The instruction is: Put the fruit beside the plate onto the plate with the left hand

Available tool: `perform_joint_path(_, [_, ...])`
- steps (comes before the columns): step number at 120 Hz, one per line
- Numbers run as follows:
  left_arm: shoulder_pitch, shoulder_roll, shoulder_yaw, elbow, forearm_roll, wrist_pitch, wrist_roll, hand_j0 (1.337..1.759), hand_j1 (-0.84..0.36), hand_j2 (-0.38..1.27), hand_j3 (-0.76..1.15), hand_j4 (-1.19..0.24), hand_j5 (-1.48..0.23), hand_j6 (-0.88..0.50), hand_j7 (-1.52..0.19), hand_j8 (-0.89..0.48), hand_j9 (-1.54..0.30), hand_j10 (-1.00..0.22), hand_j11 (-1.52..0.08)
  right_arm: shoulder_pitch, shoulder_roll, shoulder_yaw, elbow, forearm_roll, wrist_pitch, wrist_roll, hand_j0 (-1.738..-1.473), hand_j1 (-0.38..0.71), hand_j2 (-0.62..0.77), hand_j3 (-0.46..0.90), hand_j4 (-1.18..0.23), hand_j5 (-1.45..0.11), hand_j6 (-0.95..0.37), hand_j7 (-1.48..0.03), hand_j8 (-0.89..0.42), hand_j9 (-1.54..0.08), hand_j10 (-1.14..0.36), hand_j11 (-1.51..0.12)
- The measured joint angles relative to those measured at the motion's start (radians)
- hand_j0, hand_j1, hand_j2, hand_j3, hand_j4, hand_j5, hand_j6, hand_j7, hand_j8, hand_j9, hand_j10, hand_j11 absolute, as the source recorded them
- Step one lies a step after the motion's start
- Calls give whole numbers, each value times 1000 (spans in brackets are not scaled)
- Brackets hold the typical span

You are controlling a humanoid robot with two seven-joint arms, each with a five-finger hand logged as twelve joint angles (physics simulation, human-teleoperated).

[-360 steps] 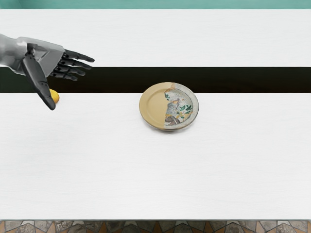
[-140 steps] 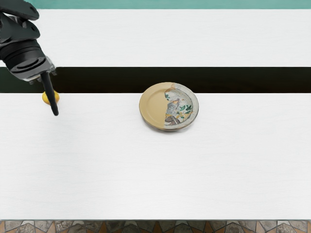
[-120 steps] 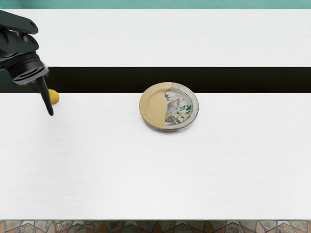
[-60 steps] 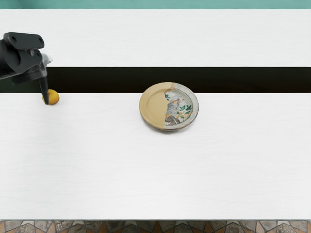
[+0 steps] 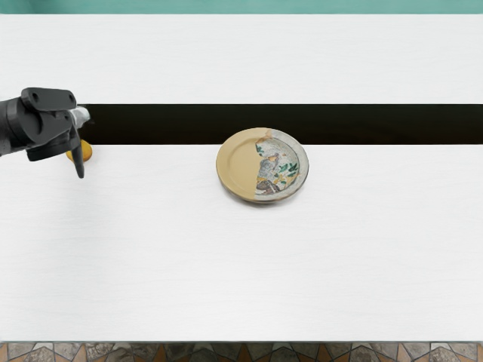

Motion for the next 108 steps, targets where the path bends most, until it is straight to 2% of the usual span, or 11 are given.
perform_joint_path(23, [61,-23,-4,83,-2,19,-1,1658,124,39,0,-189,-244,-190,-244,-190,-244,-189,-244,0,0,0,0,0,0,0,-1658,-335,-2,0,-11,-15,-11,-15,-11,-15,-11,-15])
perform_joint_path(35, [64,-28,-5,104,-5,39,-1,1658,116,40,0,-197,-254,-197,-253,-197,-253,-196,-253,0,0,0,0,0,0,0,-1658,-335,-2,0,-11,-15,-11,-15,-11,-15,-11,-15])
perform_joint_path(108, [92,-37,-11,117,-8,62,-1,1658,62,49,0,-242,-312,-243,-312,-242,-312,-241,-312,0,0,0,0,0,0,0,-1658,-335,-2,0,-11,-15,-11,-15,-11,-15,-11,-15])
